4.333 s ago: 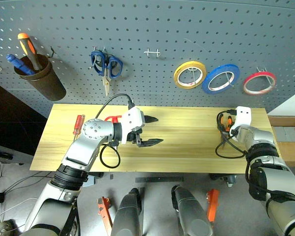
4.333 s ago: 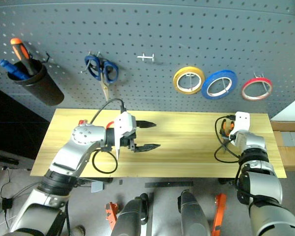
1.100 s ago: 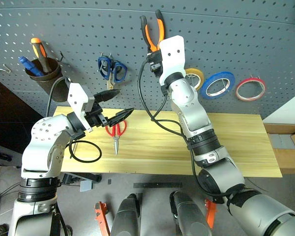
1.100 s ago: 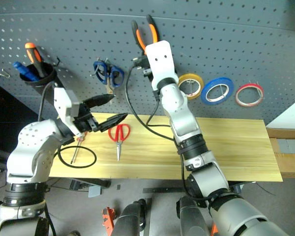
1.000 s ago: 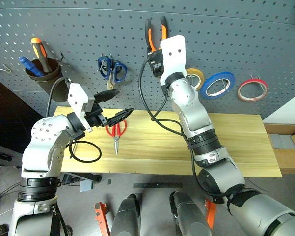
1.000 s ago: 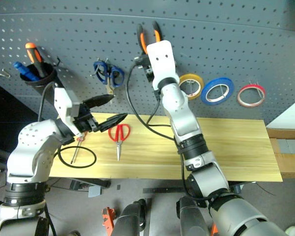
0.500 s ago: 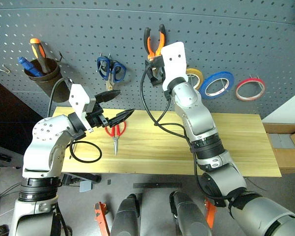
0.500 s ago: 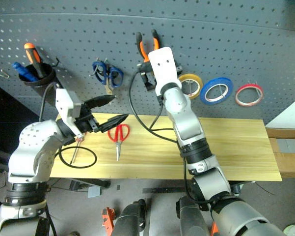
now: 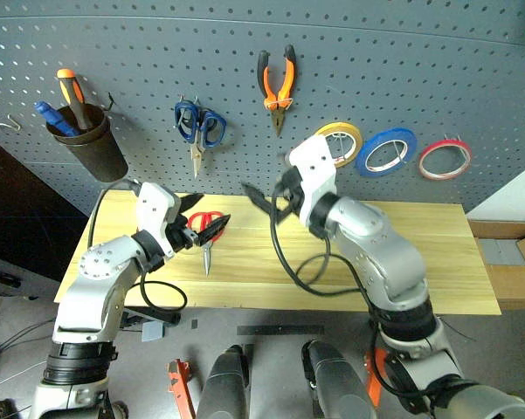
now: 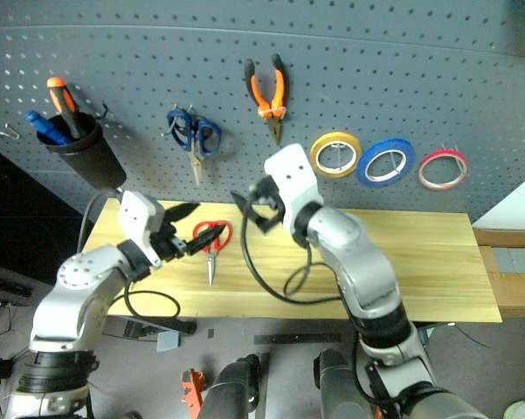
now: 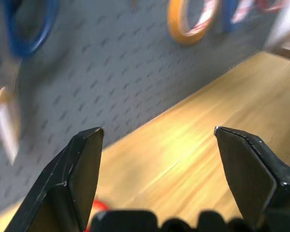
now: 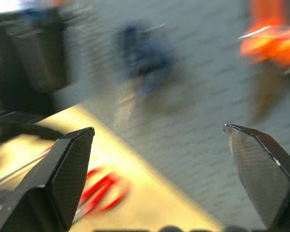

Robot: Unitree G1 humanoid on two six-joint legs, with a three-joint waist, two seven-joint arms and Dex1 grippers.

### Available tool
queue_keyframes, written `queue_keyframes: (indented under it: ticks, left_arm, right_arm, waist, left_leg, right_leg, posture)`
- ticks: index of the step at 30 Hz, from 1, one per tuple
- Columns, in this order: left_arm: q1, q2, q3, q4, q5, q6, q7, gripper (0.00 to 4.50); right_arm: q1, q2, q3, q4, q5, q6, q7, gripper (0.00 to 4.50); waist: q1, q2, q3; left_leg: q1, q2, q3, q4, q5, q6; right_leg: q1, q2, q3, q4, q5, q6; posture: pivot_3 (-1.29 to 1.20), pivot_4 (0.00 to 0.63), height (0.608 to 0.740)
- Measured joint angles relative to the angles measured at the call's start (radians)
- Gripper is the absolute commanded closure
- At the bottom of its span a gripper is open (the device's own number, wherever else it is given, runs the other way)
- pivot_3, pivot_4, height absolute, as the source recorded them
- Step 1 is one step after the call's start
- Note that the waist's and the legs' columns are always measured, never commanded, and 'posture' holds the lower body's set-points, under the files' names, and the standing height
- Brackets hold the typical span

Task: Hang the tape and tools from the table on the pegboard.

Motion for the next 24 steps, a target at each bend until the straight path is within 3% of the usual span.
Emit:
queue_keyframes:
  ticks: [3,8,13,22,24]
  left_arm:
    - [0.033,-0.033,-0.018,0.003,0.064,0.123,0.135,0.55]
    - [0.013,-0.132,-0.019,0.085,0.138,0.260,0.335,0.55]
    - [-0.137,-0.255,-0.030,0.308,0.221,0.321,0.524,0.55]
    - [-0.323,-0.323,-0.015,0.562,0.273,0.332,0.639,0.55]
    - [-0.342,-0.337,-0.005,0.589,0.268,0.329,0.640,0.94]
  right_arm:
    - [0.068,-0.085,0.040,-0.057,0.039,0.085,0.052,0.05]
    - [0.094,-0.122,0.061,-0.104,0.085,0.172,0.079,0.05]
    - [0.102,-0.169,0.098,-0.136,0.128,0.228,0.106,0.05]
    - [0.088,-0.205,0.094,-0.145,0.152,0.270,0.104,0.05]
    - [0.085,-0.213,0.089,-0.148,0.165,0.277,0.106,0.00]
  waist:
    - [0.000,0.000,0.000]
    - [0.000,0.000,0.000]
    - [0.003,-0.001,0.000]
    - [-0.001,-0.002,0.000]
    - [-0.002,-0.002,0.000]
  left_leg:
    - [0.000,-0.002,0.000,0.000,0.000,0.000]
    - [0.001,-0.002,-0.001,0.001,0.000,0.000]
    - [0.001,-0.003,-0.001,0.002,0.000,0.000]
    - [0.001,-0.003,-0.001,0.001,0.000,0.000]
    - [0.001,-0.003,-0.001,0.001,0.000,0.000]
  right_leg:
    - [0.000,0.000,0.000,0.000,0.000,0.000]
    - [0.001,0.002,-0.001,0.001,0.000,0.000]
    - [0.002,0.001,-0.001,0.000,0.000,0.000]
    - [0.002,0.001,-0.001,0.000,0.000,0.000]
    - [0.002,0.001,-0.001,0.000,0.000,0.000]
  posture:
    - [-0.07,0.253,0.740]
    - [-0.08,0.269,0.740]
    - [-0.10,0.287,0.740]
    - [-0.14,0.302,0.740]
    - [-0.15,0.300,0.740]
